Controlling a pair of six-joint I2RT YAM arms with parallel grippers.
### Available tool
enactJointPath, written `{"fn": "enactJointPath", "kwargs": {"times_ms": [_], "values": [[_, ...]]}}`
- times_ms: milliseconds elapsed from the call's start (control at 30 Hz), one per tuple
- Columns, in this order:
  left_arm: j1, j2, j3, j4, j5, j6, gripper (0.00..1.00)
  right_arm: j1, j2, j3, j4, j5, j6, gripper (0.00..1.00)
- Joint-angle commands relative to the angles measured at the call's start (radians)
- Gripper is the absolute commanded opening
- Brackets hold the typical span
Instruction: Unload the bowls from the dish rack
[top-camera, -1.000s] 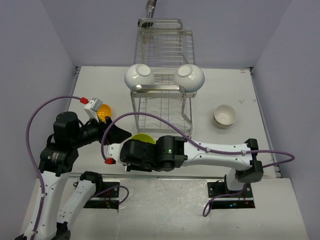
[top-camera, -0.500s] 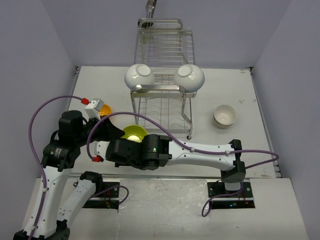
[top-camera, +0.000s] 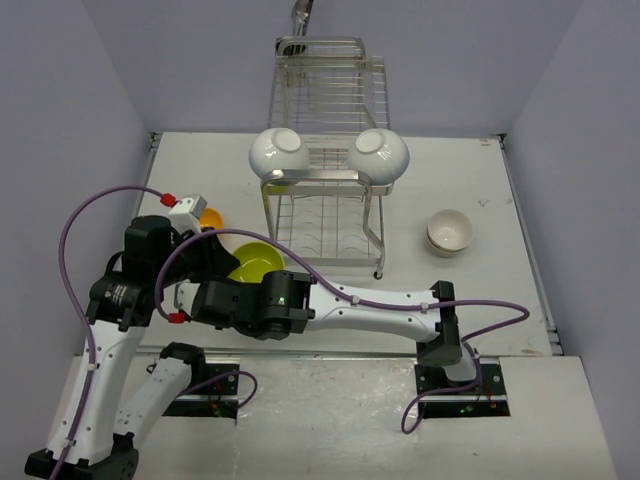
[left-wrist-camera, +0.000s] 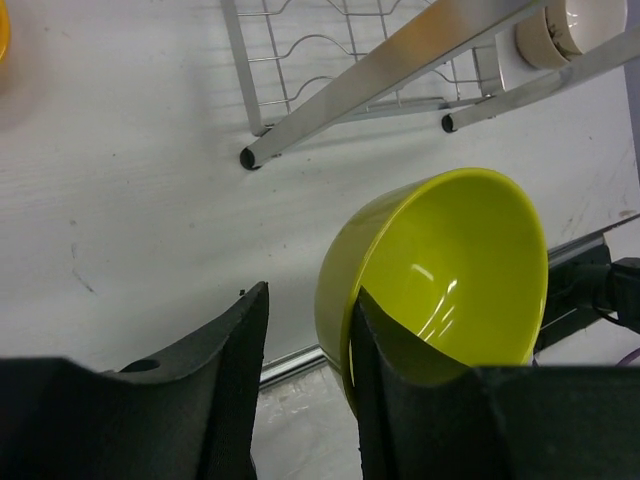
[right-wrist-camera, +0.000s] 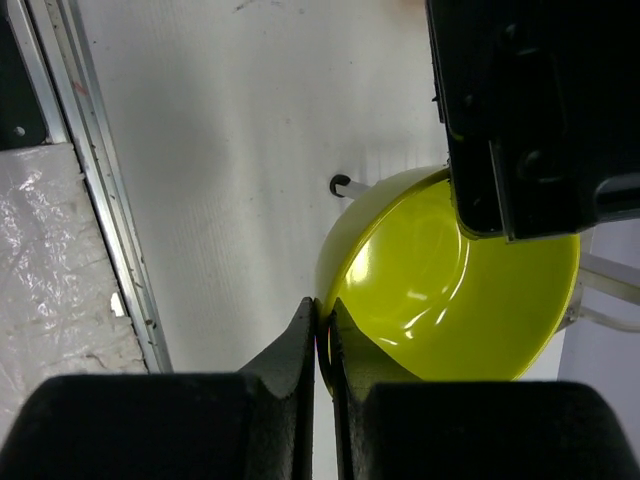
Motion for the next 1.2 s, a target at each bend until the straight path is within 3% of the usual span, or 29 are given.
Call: {"fn": "enactJointPath", "kwargs": {"times_ms": [0, 67, 100, 267, 467, 500, 567, 600, 800, 933, 1100, 1167], "values": [[0.001, 0.019, -0.002, -0.054, -0.111, 0.045, 0.40, -0.004, -0.009, 0.084, 0.004, 0.096, -0.043, 0.00], [0.000, 0.022, -0.002, -0.054, -0.113, 0.047, 0.34, -0.004, 0.003, 0.092, 0.007, 0.098, -0.051, 0.00], [0.000, 0.024, -0.001, -0.052, -0.116, 0.048, 0.24, -0.003, 0.004, 0.094, 0.013, 0.107, -0.054, 0.00], [-0.002, 0.038, 0.001, -0.052, -0.121, 0.050, 0.00, -0.003, 0.024, 0.107, 0.047, 0.124, -0.083, 0.00], [-0.002, 0.027, 0.039, -0.055, -0.219, 0.030, 0.00, -0.003, 0.029, 0.086, 0.100, 0.150, -0.091, 0.01], [-0.002, 0.024, 0.042, -0.054, -0.284, 0.005, 0.00, -0.006, 0.014, 0.071, 0.112, 0.141, -0.088, 0.07], [-0.002, 0.009, 0.038, -0.034, -0.334, -0.024, 0.00, -0.006, -0.003, 0.042, 0.137, 0.136, -0.074, 0.50], [0.000, 0.007, 0.030, -0.026, -0.395, -0.051, 0.00, -0.006, -0.021, 0.013, 0.143, 0.141, -0.066, 0.57], [0.000, 0.025, -0.065, 0.058, -0.538, -0.145, 0.00, -0.006, -0.163, -0.139, 0.169, 0.130, 0.027, 0.64], [0.004, 0.068, -0.091, 0.155, -0.590, -0.216, 0.00, -0.006, -0.366, -0.265, 0.220, 0.132, 0.115, 0.67], [0.066, 0.193, -0.045, 0.255, -0.595, -0.273, 0.00, -0.001, -0.598, -0.448, 0.300, 0.098, 0.222, 0.79], [0.110, 0.255, -0.011, 0.284, -0.596, -0.274, 0.00, -0.001, -0.711, -0.533, 0.341, 0.096, 0.285, 0.79]]}}
